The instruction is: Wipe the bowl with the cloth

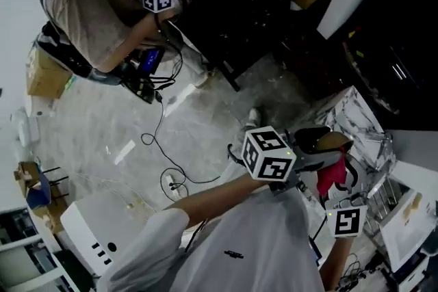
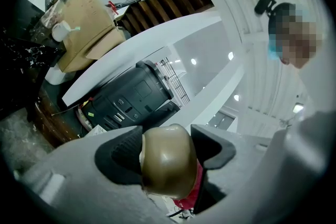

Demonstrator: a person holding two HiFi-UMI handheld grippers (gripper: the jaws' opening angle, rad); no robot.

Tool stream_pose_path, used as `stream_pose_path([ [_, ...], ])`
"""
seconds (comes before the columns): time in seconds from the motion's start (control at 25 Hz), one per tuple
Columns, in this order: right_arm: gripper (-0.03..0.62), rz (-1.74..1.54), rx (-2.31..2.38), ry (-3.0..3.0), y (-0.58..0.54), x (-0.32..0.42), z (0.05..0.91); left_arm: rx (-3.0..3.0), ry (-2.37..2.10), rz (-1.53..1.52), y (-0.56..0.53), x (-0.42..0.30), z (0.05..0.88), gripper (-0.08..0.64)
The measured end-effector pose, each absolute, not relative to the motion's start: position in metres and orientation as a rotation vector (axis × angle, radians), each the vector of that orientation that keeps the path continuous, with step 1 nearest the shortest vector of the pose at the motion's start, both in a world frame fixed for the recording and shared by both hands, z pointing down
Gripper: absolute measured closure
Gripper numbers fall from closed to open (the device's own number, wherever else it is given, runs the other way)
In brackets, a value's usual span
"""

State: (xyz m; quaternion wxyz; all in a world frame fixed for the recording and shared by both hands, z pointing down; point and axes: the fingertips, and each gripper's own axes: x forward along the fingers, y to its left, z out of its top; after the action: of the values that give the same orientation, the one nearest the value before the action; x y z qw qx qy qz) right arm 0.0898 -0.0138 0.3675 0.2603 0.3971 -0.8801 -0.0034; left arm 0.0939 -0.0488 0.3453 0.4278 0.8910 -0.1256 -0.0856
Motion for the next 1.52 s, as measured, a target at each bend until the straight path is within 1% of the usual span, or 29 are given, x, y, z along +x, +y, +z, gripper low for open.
stream_pose_path([
  [0.28,0.476,0.079,0.999,-2.512,-0.024,0.047,0.365,2.186,-0.361,-0.254,-0.048,0.065,0.35,0.27],
  [0.52,0.476,-0.006,1.005,-2.485,-0.038,0.032,0.362,2.17,-0.393,-0.303,-0.048,0.041,0.349,0.27],
  [0.72,0.476,-0.108,1.037,-2.405,-0.054,0.034,0.361,2.189,-0.411,-0.313,-0.06,0.026,0.343,0.27],
  [0.88,0.476,-0.144,1.073,-2.296,-0.058,0.047,0.364,2.204,-0.377,-0.319,-0.061,0.038,0.34,0.27],
  [1.08,0.476,-0.105,1.118,-2.191,-0.044,0.068,0.371,2.184,-0.32,-0.297,-0.061,0.051,0.339,0.27],
  [1.52,0.477,0.054,1.2,-2.409,-0.02,0.073,0.358,2.183,-0.261,-0.23,-0.056,0.083,0.35,0.272],
])
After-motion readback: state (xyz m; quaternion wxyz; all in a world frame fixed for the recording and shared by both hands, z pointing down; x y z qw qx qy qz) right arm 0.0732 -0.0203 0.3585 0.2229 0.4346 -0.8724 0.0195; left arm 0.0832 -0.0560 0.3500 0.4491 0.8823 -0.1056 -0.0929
